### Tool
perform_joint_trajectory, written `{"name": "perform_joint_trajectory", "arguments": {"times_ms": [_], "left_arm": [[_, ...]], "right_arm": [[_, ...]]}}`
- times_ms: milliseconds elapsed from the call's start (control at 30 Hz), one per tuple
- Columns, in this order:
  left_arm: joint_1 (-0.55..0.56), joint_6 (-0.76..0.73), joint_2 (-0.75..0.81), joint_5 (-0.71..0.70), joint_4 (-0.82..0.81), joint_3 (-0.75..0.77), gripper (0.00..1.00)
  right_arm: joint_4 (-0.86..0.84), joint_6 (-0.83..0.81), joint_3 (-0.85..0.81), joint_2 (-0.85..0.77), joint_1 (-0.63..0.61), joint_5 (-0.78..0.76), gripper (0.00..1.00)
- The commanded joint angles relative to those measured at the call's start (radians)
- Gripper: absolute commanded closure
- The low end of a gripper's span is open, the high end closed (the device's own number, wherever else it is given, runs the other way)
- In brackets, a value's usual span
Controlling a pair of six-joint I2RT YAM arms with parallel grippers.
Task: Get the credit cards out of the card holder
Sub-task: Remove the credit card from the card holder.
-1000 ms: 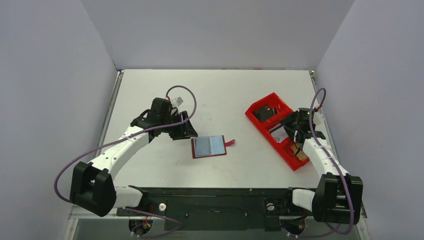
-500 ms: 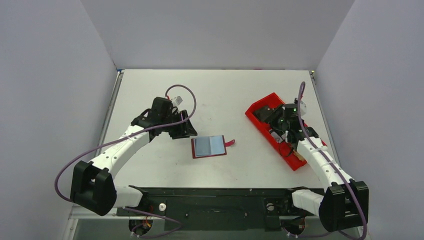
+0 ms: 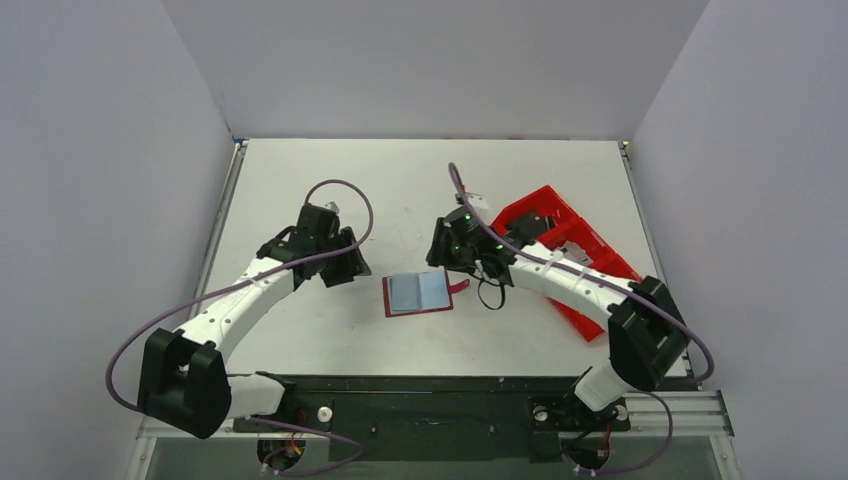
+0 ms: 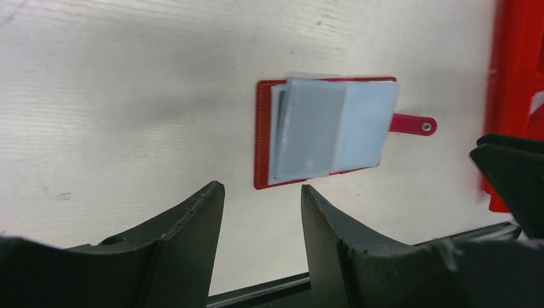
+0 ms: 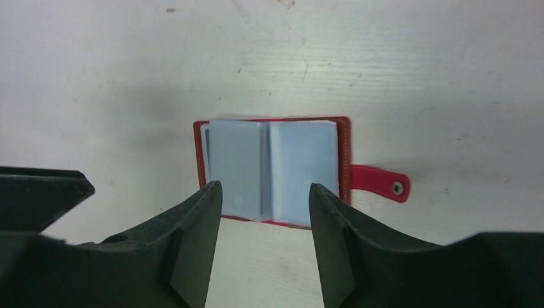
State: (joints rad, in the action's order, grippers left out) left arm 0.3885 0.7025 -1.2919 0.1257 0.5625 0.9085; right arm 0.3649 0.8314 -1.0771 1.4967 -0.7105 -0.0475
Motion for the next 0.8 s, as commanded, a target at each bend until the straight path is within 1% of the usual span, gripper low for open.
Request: {"name": "perform_joint_trajectory", "arguments": {"times_ms": [0, 133, 300, 500, 767], "left_arm": [[-0.044, -0.001, 0.051, -0.083, 0.044, -0.024, 0.55], [-0.067, 0.0, 0.081, -0.093, 0.051, -0.037, 0.55], [-0.084, 0.001, 0.096, -0.088, 0.052, -0.037, 0.55], [-0.091, 0.005, 0.088, -0.065, 0.039, -0.031, 0.55], [-0.093, 0.004, 0.082, -0.056, 0.035, -0.027, 0.55]], "right_arm": [[0.058, -0.042, -0.104, 0.107, -0.087, -0.081, 0.5], [0.078, -0.056, -0.169, 0.203, -0.146, -0.11, 0.45], [0.131, -0.073, -0.248, 0.308, -0.211, -0.158, 0.42], [0.156, -0.074, -0.3, 0.394, -0.249, -0.162, 0.41], [0.173, -0.071, -0.325, 0.45, -0.262, -0.17, 0.41]]}}
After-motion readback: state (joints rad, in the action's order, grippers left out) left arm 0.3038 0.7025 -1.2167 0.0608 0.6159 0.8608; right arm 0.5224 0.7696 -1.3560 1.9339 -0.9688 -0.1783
